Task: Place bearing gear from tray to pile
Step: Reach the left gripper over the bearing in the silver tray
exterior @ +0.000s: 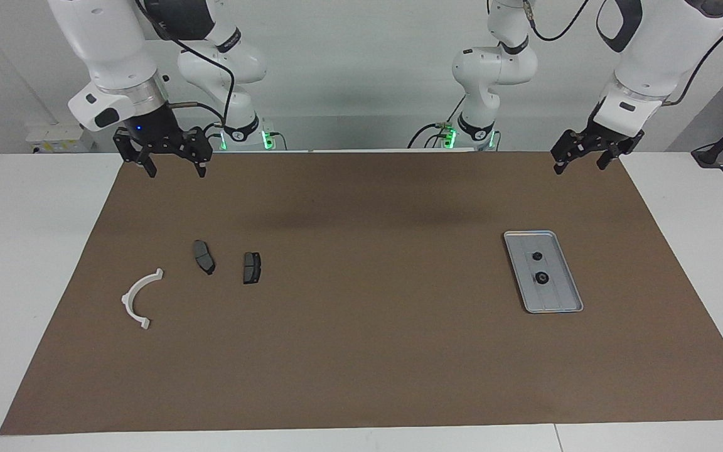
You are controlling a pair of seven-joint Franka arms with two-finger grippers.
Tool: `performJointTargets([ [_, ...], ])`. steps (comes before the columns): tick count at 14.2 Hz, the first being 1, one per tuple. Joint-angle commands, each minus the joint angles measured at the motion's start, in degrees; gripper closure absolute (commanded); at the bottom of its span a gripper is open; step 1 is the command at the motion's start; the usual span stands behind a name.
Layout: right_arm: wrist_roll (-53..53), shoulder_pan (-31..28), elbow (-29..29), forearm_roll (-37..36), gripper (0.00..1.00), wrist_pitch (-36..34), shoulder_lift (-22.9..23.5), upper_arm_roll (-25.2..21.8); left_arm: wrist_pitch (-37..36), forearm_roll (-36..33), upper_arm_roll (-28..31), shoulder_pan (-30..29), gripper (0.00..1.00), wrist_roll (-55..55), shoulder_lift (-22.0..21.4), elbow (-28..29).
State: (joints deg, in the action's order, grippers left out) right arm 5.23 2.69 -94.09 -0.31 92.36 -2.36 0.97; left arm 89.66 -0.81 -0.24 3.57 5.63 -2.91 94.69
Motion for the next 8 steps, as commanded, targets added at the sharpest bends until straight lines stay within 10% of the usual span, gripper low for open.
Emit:
performJointTargets([
  [1,-0.8,-0.2,-0.7,1.5,0.0,1.2,-0.5,-0.3,-0.9,0.6,0.5,1.3,0.0,-0.6,0.0,-0.6],
  [4,-0.9,-0.6,-0.7,1.5,0.0,1.2,-0.5,-0.3,-1.2,0.7,0.6,1.3,0.0,-0.2,-2.1,3.4],
  [8,-0.9,-0.7,-0.7,1.5,0.0,1.2,-0.5,-0.3,16.9,-0.4,0.7,0.5,0.0,-1.8,-8.8,22.2],
])
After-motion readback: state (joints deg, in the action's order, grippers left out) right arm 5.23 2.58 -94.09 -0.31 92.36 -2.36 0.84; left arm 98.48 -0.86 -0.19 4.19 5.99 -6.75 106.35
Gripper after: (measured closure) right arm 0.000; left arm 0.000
